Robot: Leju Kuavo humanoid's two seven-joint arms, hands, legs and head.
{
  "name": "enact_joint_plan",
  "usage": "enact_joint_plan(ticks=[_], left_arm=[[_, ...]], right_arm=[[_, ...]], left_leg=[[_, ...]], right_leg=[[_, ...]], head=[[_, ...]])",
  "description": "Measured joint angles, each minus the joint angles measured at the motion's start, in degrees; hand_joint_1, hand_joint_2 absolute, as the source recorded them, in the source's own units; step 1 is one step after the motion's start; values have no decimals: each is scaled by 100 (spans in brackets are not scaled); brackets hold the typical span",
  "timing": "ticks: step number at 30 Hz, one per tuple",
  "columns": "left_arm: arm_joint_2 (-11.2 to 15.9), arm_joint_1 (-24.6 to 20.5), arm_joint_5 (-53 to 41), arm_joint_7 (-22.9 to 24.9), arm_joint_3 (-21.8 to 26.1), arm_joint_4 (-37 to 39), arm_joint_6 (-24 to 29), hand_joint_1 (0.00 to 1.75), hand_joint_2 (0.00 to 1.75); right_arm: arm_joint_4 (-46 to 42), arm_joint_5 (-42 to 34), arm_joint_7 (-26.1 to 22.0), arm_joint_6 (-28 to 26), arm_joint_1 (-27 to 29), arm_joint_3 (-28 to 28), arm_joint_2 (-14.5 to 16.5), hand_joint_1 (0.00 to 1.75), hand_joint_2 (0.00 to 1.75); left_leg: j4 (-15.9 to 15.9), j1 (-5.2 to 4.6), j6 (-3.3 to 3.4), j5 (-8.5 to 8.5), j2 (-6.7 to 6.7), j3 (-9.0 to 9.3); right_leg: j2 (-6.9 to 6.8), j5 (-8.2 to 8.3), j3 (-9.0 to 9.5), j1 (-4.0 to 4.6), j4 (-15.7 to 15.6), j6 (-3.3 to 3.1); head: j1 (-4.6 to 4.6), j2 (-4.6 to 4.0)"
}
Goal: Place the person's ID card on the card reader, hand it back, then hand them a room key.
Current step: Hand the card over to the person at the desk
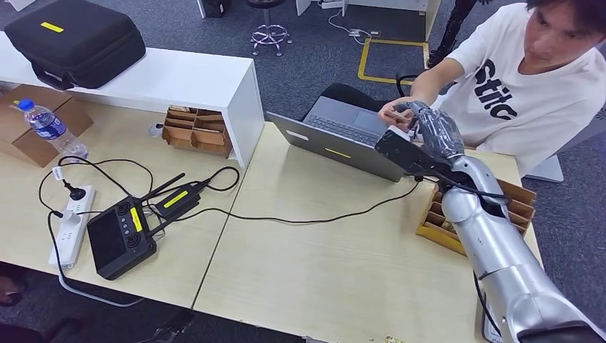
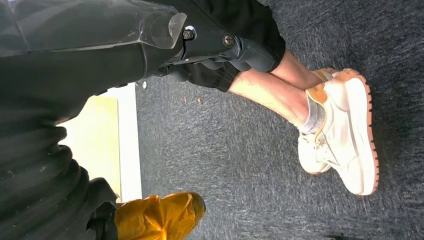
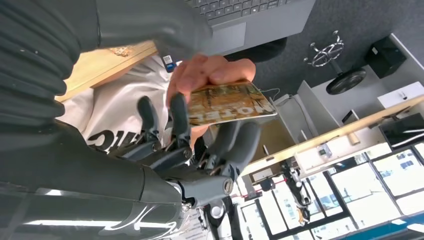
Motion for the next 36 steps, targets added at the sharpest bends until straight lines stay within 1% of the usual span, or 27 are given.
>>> enact_joint_plan(ticks=[3, 6, 12, 16, 17, 21, 24, 26, 28, 30, 33, 36], left_arm=[[0, 13, 25, -27, 0, 0, 20, 0, 175], [0, 39, 55, -58, 0, 0, 43, 0, 175], [0, 66, 67, -79, 0, 0, 56, 0, 175], [-7, 131, 81, -102, 0, 0, 100, 0, 175], [-7, 137, 81, -107, 0, 0, 101, 0, 175], [-9, 155, 66, -115, 0, 0, 103, 0, 175], [-15, 153, 49, -111, 0, 0, 103, 0, 175], [-19, 154, 39, -96, 0, 0, 102, 0, 175], [-21, 155, 30, -83, 0, 0, 101, 0, 175], [-23, 152, 25, -80, 0, 0, 100, 0, 175], [-29, 134, 18, -79, 0, 0, 100, 0, 175], [-37, 126, 10, -76, 0, 0, 99, 0, 175]], right_arm=[[-171, -180, -95, -162, 119, -12, -16, 0, 175], [-513, -560, -257, -297, 334, -125, -66, 0, 175], [-753, -855, -356, -327, 483, -257, -99, 0, 175], [-1619, -2067, -669, -281, 1001, -1154, -258, 0, 175], [-1713, -2219, -698, -286, 1066, -1312, -282, 0, 175], [-2003, -3139, -767, -315, 1295, -2040, -331, 0, 175], [-2069, -4015, -811, -401, 1423, -2725, -357, 0, 175], [-2071, -4463, -858, -540, 1507, -3223, -401, 0, 175], [-2070, -4719, -902, -616, 1597, -3684, -453, 0, 175], [-2069, -4807, -924, -622, 1674, -4023, -495, 0, 175], [-2071, -4852, -933, -700, 1737, -4307, -515, 0, 175], [-2086, -5141, -999, -1000, 1833, -4652, -542, 0, 175]], left_leg=[[0, 0, 0, 0, 2, 2], [1, 0, 0, 0, 2, 2], [1, 0, 0, 0, 1, 2], [2, -2, 2, -1, 0, -1], [2, -2, 2, -1, 0, -1], [2, -2, 2, -1, 0, 1], [4, -2, 2, -1, -5, 1], [5, -3, 3, -1, -11, -1], [5, -4, 3, -2, -11, -3], [5, -5, 4, -3, -2, -2], [5, -5, 6, -5, 8, 2], [6, -3, 6, -4, -5, 3]], right_leg=[[3, 1, 0, 0, 0, 0], [2, 1, 0, 0, -1, 0], [1, 1, 0, -1, -1, 0], [0, 1, -1, -1, -6, 0], [0, 1, -1, -1, -6, 0], [0, 1, -1, -1, -7, 1], [-7, 1, 0, -2, -7, 1], [-12, 1, 2, -2, -8, 1], [-11, 1, 4, -3, -8, 1], [-3, 2, 2, -3, -8, 2], [6, 2, -3, -3, -8, 2], [-7, 1, -2, -2, -8, 2]], head=[[-1, 0], [1, 0], [-1, 0], [0, 0], [0, 0], [-1, 0], [-1, 0], [1, 0], [1, 0], [0, 0], [-2, 0], [-1, 0]])
